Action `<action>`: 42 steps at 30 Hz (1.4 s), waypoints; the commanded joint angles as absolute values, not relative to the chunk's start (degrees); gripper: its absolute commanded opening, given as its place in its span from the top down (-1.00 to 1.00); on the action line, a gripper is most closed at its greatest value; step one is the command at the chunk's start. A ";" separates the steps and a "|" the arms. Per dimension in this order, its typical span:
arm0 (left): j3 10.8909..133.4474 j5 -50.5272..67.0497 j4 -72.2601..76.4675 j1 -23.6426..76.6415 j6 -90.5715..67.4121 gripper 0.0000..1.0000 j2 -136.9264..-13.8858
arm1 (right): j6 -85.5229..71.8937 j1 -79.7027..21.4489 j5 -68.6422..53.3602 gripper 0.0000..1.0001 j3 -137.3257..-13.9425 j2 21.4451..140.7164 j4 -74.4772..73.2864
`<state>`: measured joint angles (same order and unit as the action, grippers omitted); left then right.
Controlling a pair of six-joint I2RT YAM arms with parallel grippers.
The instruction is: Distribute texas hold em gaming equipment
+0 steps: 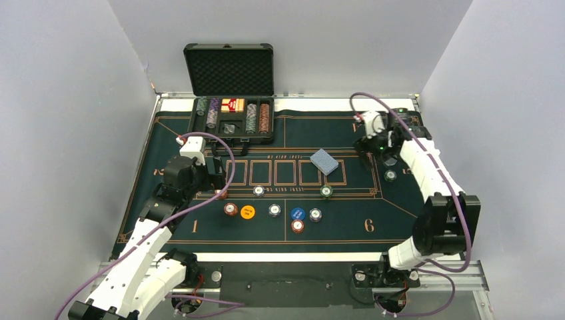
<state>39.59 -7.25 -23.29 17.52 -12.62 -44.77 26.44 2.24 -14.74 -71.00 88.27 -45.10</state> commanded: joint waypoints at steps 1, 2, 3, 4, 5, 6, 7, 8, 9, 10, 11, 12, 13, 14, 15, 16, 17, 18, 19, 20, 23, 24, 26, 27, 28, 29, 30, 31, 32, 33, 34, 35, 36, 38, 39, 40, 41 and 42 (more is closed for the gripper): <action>40.20 -7.02 -20.39 17.23 -11.78 -0.94 -43.80 | 34.54 -8.58 -27.17 -0.70 -69.53 85.60 -50.95; 40.18 -7.03 -20.34 17.23 -11.78 -0.95 -43.83 | 34.50 -10.35 -26.68 -0.73 -68.95 85.69 -51.26; 40.19 -7.03 -20.38 17.23 -11.78 -0.95 -43.87 | 33.65 -14.10 -24.56 -0.79 -68.75 86.07 -51.03; 40.22 -6.99 -20.38 17.23 -11.73 -0.94 -43.87 | 32.95 -15.75 -22.87 -0.82 -68.36 86.32 -50.40; 40.18 -7.01 -20.39 17.23 -11.76 -0.94 -43.86 | 31.27 -18.92 -19.10 -0.85 -68.28 87.12 -49.90; 40.22 -7.03 -20.39 17.23 -11.77 -0.95 -43.86 | 30.75 -20.14 -17.59 -0.86 -68.44 87.51 -49.28; 40.22 -7.07 -20.32 17.23 -11.77 -0.95 -43.88 | 29.88 -22.06 -15.36 -0.87 -68.59 88.52 -49.12; 40.22 -7.11 -20.36 17.23 -11.78 -0.94 -43.87 | 29.35 -22.90 -14.45 -0.88 -69.02 89.08 -48.93; 40.24 -7.20 -20.38 17.23 -11.78 -0.94 -43.86 | 28.45 -24.40 -12.84 -0.88 -69.36 90.12 -48.88; 40.18 -7.27 -20.39 17.23 -11.78 -0.95 -43.90 | 28.07 -25.12 -12.22 -0.88 -69.79 90.59 -48.87; 40.18 -7.33 -20.39 17.23 -11.73 -0.95 -43.91 | 27.47 -26.52 -11.19 -0.88 -70.09 91.38 -48.87; 40.12 -7.43 -20.39 17.23 -11.70 -0.95 -43.93 | 26.97 -27.19 -10.91 -0.88 -70.52 91.74 -48.91; 40.10 -7.51 -20.39 17.23 -11.69 -0.94 -44.03 | 26.71 -28.37 -10.75 -0.89 -70.69 92.46 -48.99; 40.15 -7.49 -20.39 17.23 -11.69 -0.94 -44.03 | 26.50 -29.37 -10.64 -0.89 -70.81 93.08 -49.02; 40.16 -7.54 -20.39 17.23 -11.69 -0.95 -44.08 | 26.39 -29.89 -10.55 -0.89 -70.81 93.30 -49.04; 40.14 -7.55 -20.39 17.23 -11.71 -0.94 -44.18 | 26.20 -30.59 -10.57 -0.90 -70.74 93.92 -49.04; 40.15 -7.56 -20.39 17.23 -11.69 -0.94 -44.24 | 26.11 -30.89 -10.69 -0.90 -70.73 94.20 -49.09; 40.10 -7.56 -20.32 17.20 -11.69 -0.94 -44.24 | 25.86 -31.28 -10.96 -0.91 -70.70 94.81 -49.11; 40.13 -7.56 -20.31 17.20 -11.65 -0.94 -44.27 | 25.76 -31.46 -11.10 -0.91 -70.76 95.13 -49.08; 40.14 -7.56 -20.24 17.17 -11.67 -0.94 -44.36 | 25.51 -31.82 -10.99 -0.91 -70.80 95.72 -49.06; 40.15 -7.53 -20.25 17.14 -11.69 -0.95 -44.38 | 24.95 -32.39 -9.96 -0.91 -71.53 97.44 -48.74; 40.11 -7.54 -20.25 17.14 -11.69 -0.94 -44.38 | 24.65 -32.60 -9.04 -0.91 -71.76 98.47 -48.66; 40.08 -7.56 -20.25 17.15 -11.68 -0.94 -44.34 | 24.23 -32.76 -7.64 -0.91 -72.45 99.99 -48.57; 40.08 -7.62 -20.28 17.14 -11.71 -0.95 -44.36 | 24.01 -32.77 -7.25 -0.91 -72.85 100.44 -48.54; 40.12 -7.64 -20.30 17.18 -11.70 -0.94 -44.36 | 23.91 -32.80 -6.65 -0.91 -73.08 101.18 -48.48; 40.13 -7.60 -20.30 17.17 -11.69 -0.95 -44.37 | 23.73 -32.79 -6.36 -0.91 -73.10 101.44 -48.41; 40.11 -7.58 -20.26 17.11 -11.69 -0.95 -44.38 | 23.60 -32.83 -5.74 -0.90 -73.16 101.91 -48.25; 40.11 -7.56 -20.24 17.13 -11.65 -0.95 -44.38 | 23.46 -32.79 -5.55 -0.89 -73.14 102.06 -48.21; 40.14 -7.56 -20.29 17.18 -11.67 -0.95 -44.38 | 23.37 -32.79 -5.23 -0.87 -73.15 102.44 -48.06; 40.09 -7.54 -20.28 17.15 -11.64 -0.95 -44.38 | 23.20 -32.78 -5.13 -0.84 -73.14 102.89 -48.03; 40.13 -7.49 -20.29 17.14 -11.62 -0.95 -44.38 | 23.11 -32.83 -5.11 -0.82 -73.26 103.12 -48.00; 40.13 -7.48 -20.23 17.21 -11.56 -0.95 -44.34 | 22.87 -32.79 -5.17 -0.77 -73.32 103.63 -48.04; 40.15 -7.43 -20.27 17.16 -11.59 -0.94 -44.32 | 22.77 -32.83 -5.13 -0.73 -73.61 103.93 -48.07; 40.09 -7.45 -20.30 17.14 -11.56 -0.95 -44.24 | 22.58 -32.79 -5.08 -0.63 -73.80 104.60 -48.17; 40.04 -7.42 -20.28 17.14 -11.58 -0.94 -44.26 | 22.59 -32.78 -5.14 -0.60 -73.81 104.90 -48.34; 40.02 -7.44 -20.25 17.16 -11.60 -0.95 -44.28 | 22.59 -32.78 -5.25 -0.58 -73.89 104.96 -48.43; 40.05 -7.41 -20.29 17.15 -11.60 -0.94 -44.29 | 22.65 -32.78 -5.53 -0.54 -73.86 105.10 -48.49; 40.09 -7.39 -20.25 17.14 -11.60 -0.94 -44.29 | 22.67 -32.83 -5.62 -0.52 -73.84 105.15 -48.59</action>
<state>39.59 -7.27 -23.29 17.52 -12.60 -44.64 23.27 -32.40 -6.63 -71.85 105.10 -48.64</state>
